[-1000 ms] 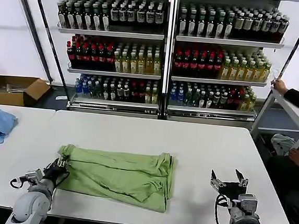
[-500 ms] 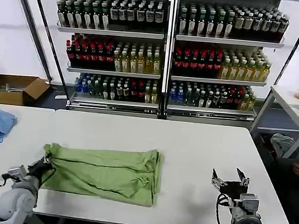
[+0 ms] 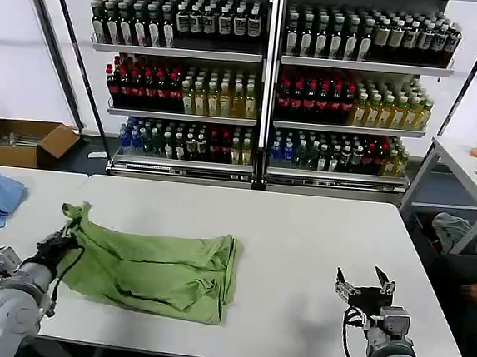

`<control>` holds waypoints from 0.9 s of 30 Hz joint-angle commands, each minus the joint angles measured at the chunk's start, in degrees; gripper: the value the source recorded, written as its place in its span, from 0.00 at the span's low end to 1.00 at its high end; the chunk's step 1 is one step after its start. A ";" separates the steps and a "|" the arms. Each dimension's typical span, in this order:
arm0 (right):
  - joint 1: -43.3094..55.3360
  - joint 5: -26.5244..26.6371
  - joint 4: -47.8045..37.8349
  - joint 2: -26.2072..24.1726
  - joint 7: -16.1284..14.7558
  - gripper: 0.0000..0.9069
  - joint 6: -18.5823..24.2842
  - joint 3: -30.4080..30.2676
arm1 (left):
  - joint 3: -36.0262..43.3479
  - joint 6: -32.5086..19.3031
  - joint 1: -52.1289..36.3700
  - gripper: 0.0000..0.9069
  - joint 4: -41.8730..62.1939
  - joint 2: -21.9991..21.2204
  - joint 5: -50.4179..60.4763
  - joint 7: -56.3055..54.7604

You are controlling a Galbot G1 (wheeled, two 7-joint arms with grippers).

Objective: Fold and organize the clothes.

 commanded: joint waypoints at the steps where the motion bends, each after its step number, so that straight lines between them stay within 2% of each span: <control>1: 0.04 -0.05 -0.14 -0.06 0.00 1.00 0.06 -0.01 | 11.26 0.44 -1.38 0.02 -10.77 -4.88 -15.26 -0.17; 12: 0.80 -0.31 -0.83 0.28 -0.05 1.00 0.16 -0.54 | 24.53 0.30 -3.95 0.03 -3.99 -9.91 -11.02 -1.55; 19: 1.35 -0.71 -1.30 0.62 -0.01 1.00 0.14 -1.51 | 28.61 -0.13 -6.37 0.04 3.30 -12.46 -5.57 -0.77; 20: 1.36 -0.75 -1.35 0.64 -0.03 1.00 0.16 -1.54 | 29.12 -0.35 -6.76 0.36 4.67 -12.59 -2.80 0.02; 21: 1.36 -0.75 -1.34 0.64 -0.03 1.00 0.15 -1.53 | 29.17 -0.42 -6.81 1.00 4.97 -12.61 -2.53 0.40; 27: 1.08 -0.82 -1.48 0.56 -0.11 1.00 0.24 -1.31 | 28.92 -0.60 -5.60 1.00 1.19 -11.66 0.56 4.40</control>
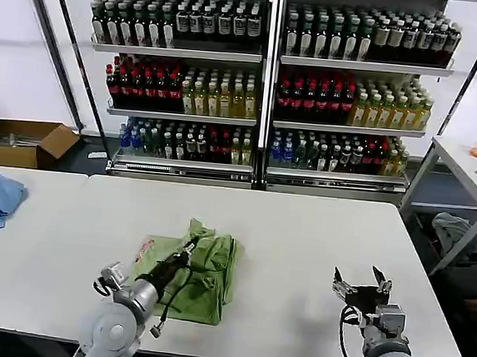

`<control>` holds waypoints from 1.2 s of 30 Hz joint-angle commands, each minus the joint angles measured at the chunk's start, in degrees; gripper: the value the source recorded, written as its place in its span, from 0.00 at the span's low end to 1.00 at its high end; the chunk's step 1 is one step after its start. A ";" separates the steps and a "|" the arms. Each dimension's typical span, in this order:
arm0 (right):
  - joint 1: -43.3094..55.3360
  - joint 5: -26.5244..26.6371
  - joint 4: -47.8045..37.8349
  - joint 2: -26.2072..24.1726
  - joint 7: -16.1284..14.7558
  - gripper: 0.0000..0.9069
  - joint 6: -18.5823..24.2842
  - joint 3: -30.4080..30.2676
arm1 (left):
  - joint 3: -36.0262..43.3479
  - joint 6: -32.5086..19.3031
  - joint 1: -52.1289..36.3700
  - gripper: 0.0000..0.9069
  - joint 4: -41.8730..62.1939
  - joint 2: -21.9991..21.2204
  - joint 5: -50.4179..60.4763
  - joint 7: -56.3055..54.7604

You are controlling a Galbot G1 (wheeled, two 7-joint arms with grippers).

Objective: Fold and organize the clothes.

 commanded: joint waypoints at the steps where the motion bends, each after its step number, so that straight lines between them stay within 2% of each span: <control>1: 0.14 -0.16 -0.21 0.09 -0.05 1.00 0.09 -0.26 | 5.17 -0.66 -0.30 1.00 0.67 -1.27 7.07 4.96; 7: 0.84 -0.42 -0.57 0.41 -0.10 1.00 0.07 -1.22 | 2.46 -1.31 1.13 1.00 -2.49 -1.01 6.62 5.82; 12: 0.95 -0.43 -0.55 0.42 -0.16 1.00 0.08 -1.26 | -3.81 -1.41 3.17 1.00 -5.17 0.10 5.62 5.24; 17: 0.86 -0.37 -0.44 0.33 -0.30 1.00 0.18 -0.85 | -12.28 -2.05 6.34 1.00 -2.34 3.80 17.87 3.43; 20: 0.90 -0.38 -0.42 0.45 -0.35 1.00 0.24 -0.90 | -15.21 -2.08 8.29 1.00 0.53 5.51 20.62 3.38; 25: 1.40 -0.39 -0.64 0.41 -0.38 1.00 0.30 -1.30 | -14.95 -1.99 9.64 1.00 3.38 5.43 22.74 3.00; 36: 1.68 -0.71 0.01 0.35 -0.28 1.00 0.14 -1.93 | -11.90 -1.52 6.59 1.00 9.99 5.11 25.47 3.51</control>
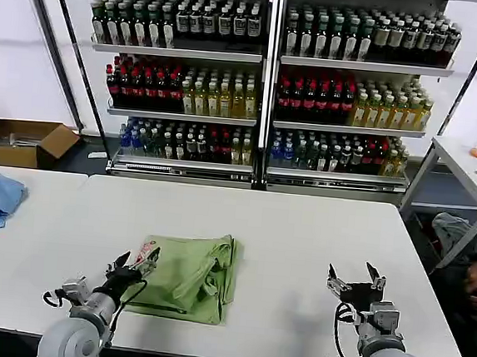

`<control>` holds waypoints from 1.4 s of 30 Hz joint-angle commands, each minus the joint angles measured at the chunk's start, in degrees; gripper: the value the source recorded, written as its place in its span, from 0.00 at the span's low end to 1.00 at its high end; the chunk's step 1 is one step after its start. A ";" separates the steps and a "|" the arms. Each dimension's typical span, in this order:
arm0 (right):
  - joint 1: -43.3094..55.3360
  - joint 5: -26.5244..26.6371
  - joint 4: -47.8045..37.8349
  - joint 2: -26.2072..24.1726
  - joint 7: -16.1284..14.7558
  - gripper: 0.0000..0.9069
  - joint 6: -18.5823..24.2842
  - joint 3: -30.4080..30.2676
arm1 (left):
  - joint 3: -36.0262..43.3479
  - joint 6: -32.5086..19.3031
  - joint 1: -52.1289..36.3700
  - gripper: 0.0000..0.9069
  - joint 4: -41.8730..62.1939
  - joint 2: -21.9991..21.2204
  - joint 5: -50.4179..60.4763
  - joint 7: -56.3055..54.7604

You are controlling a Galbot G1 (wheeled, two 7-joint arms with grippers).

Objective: Fold and organize the clothes.

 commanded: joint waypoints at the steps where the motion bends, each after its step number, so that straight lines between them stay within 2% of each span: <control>1: -0.18 -0.06 0.45 -0.03 0.03 1.00 -0.09 -0.05 | -0.89 0.55 -0.60 1.00 7.11 1.04 4.74 0.56; 14: 0.04 0.15 0.46 -0.55 -0.02 1.00 -0.03 0.29 | -0.66 6.59 -2.45 1.00 8.69 0.09 -8.59 5.07; 17: 0.09 0.18 0.31 -0.61 -0.02 1.00 0.01 0.42 | -0.98 7.37 -1.89 1.00 7.71 -0.31 -14.76 6.63; 25: 0.26 0.21 0.14 -0.48 -0.02 1.00 0.04 0.40 | -0.69 7.53 -0.70 1.00 7.19 -2.14 -20.32 7.97; 26: 0.25 0.22 0.13 -0.49 -0.02 1.00 0.03 0.42 | -0.71 7.46 -0.78 0.97 7.35 -2.25 -20.62 7.92; 27: 0.24 0.22 0.12 -0.50 -0.01 1.00 0.01 0.41 | -0.78 7.32 -0.84 0.56 7.56 -2.29 -20.72 7.89; 28: 0.22 0.21 0.10 -0.49 0.00 1.00 0.03 0.41 | -0.83 6.78 -0.86 0.26 7.64 -2.29 -20.98 7.88; 29: 0.21 0.21 0.09 -0.50 0.02 1.00 0.03 0.40 | -0.93 6.34 -0.84 0.02 7.65 -2.29 -21.36 7.89; 42: 0.60 0.26 -0.12 -0.55 0.11 1.00 0.05 0.21 | -2.74 4.51 -0.27 0.02 7.52 -4.84 -26.43 8.14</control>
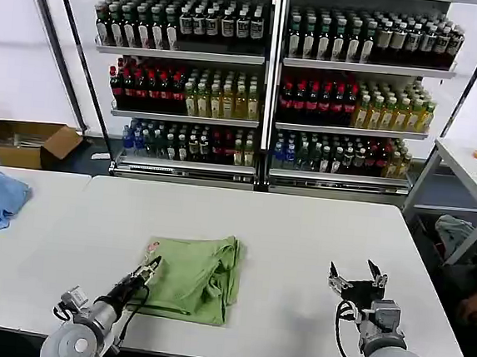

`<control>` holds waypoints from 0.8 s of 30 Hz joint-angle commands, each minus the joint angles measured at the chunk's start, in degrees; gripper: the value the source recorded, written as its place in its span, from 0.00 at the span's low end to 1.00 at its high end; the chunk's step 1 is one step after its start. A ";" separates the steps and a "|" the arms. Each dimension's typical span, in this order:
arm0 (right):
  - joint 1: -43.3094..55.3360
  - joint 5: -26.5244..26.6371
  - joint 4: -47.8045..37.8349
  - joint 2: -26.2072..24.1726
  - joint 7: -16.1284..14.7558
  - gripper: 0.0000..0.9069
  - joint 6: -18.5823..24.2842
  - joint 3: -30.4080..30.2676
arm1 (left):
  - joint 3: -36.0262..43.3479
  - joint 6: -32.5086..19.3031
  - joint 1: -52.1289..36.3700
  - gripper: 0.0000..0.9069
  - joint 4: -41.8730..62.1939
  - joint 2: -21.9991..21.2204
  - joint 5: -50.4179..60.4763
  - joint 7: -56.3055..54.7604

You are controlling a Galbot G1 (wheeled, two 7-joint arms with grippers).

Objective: Fold and organize the clothes.

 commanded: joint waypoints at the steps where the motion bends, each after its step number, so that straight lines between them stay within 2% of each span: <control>1: 0.09 0.06 -0.04 -0.04 0.05 1.00 0.02 0.01 | -1.03 -0.82 -0.05 0.02 0.02 -1.86 -6.14 0.30; 8: 0.13 0.07 0.02 0.03 0.10 1.00 0.01 0.00 | -2.57 -1.26 -0.56 0.02 -1.29 -2.11 -7.31 -0.03; 13: 0.06 0.10 0.03 0.07 0.10 1.00 0.01 0.11 | -7.10 -1.97 -1.30 0.02 -3.22 -1.27 -8.28 -1.67; 20: 0.40 0.39 0.01 -0.09 0.08 1.00 0.02 0.15 | -17.99 -1.83 -1.81 0.02 -5.46 3.82 -9.61 -4.75; 24: 0.96 0.60 -0.04 0.00 0.11 1.00 -0.01 -0.01 | -26.69 -1.03 -1.73 0.03 -6.64 8.90 -7.80 -6.46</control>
